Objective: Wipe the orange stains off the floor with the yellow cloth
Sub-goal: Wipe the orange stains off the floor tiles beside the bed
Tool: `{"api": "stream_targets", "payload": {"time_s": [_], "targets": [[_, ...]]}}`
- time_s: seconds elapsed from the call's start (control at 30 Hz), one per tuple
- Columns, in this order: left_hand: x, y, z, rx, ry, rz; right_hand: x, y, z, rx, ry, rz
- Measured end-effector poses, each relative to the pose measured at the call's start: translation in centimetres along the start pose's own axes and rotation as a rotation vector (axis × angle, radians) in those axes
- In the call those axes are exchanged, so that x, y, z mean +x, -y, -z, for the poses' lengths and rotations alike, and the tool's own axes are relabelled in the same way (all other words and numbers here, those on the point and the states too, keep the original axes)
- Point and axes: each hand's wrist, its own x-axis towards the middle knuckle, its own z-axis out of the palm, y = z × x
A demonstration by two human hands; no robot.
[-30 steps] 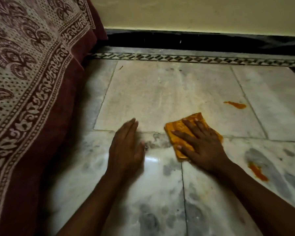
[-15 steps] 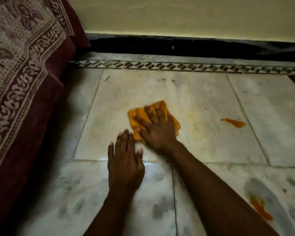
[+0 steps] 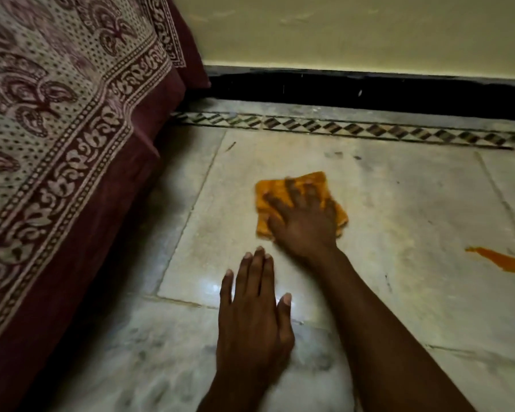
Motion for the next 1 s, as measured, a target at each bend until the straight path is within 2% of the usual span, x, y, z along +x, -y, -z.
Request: {"api": "stream_targets", "payload": {"time_s": [0.07, 0.13, 0.17, 0.27, 0.3, 0.33, 0.37, 0.4, 0.5, 0.57, 0.63, 0.7, 0.77, 0.8, 0.87, 1.0], "targets": [[-0.1, -0.1, 0.3, 0.001, 0.007, -0.006, -2.9, -1.2, 0.2, 0.027, 0.035, 0.233], [-0.1, -0.1, 0.5, 0.004, 0.021, -0.005, -4.6, -3.8, 0.6, 0.043, 0.002, 0.219], [0.0, -0.2, 0.5, 0.006, 0.04, -0.002, -4.5, -5.1, 0.8, 0.021, -0.06, 0.109], [-0.1, -0.2, 0.5, 0.037, 0.065, 0.013, -1.4, -4.9, 1.2, 0.049, -0.203, -0.449], [-0.2, -0.3, 0.5, 0.047, 0.062, 0.013, 0.3, -3.6, 1.0, 0.089, -0.199, -0.576], [-0.1, -0.3, 0.5, 0.055, 0.06, 0.007, 2.0, -2.1, 1.0, 0.131, -0.163, -0.622], [-0.1, -0.3, 0.6, 0.06, 0.064, 0.0, 3.1, -0.7, 0.8, 0.154, -0.108, -0.579], [-0.1, -0.2, 0.5, 0.056, 0.07, -0.001, 3.7, 0.3, 0.6, 0.143, -0.059, -0.456], [0.1, -0.3, 0.7, 0.03, 0.099, 0.009, 0.9, 0.3, 0.4, -0.002, 0.004, 0.021], [0.0, -0.3, 0.8, 0.015, 0.116, 0.013, -3.4, -2.0, 0.5, 0.01, 0.018, 0.141], [-0.1, -0.3, 0.8, 0.004, 0.127, 0.016, -6.8, -5.8, 1.1, 0.015, -0.059, 0.034], [0.0, -0.4, 0.7, 0.002, 0.136, 0.019, -6.5, -9.1, 1.9, -0.02, -0.146, -0.244], [0.0, -0.2, 0.6, 0.017, 0.143, 0.012, -3.3, -9.9, 2.8, 0.026, -0.104, -0.509], [0.1, -0.3, 0.5, 0.019, 0.143, 0.009, -1.6, -9.5, 3.1, 0.031, -0.055, -0.56], [0.2, -0.3, 0.6, 0.003, 0.136, 0.02, 0.1, -7.7, 3.3, 0.015, 0.026, -0.477], [0.1, -0.5, 0.9, -0.01, 0.132, 0.033, -6.0, -5.9, 2.1, -0.024, 0.057, -0.035]]}}
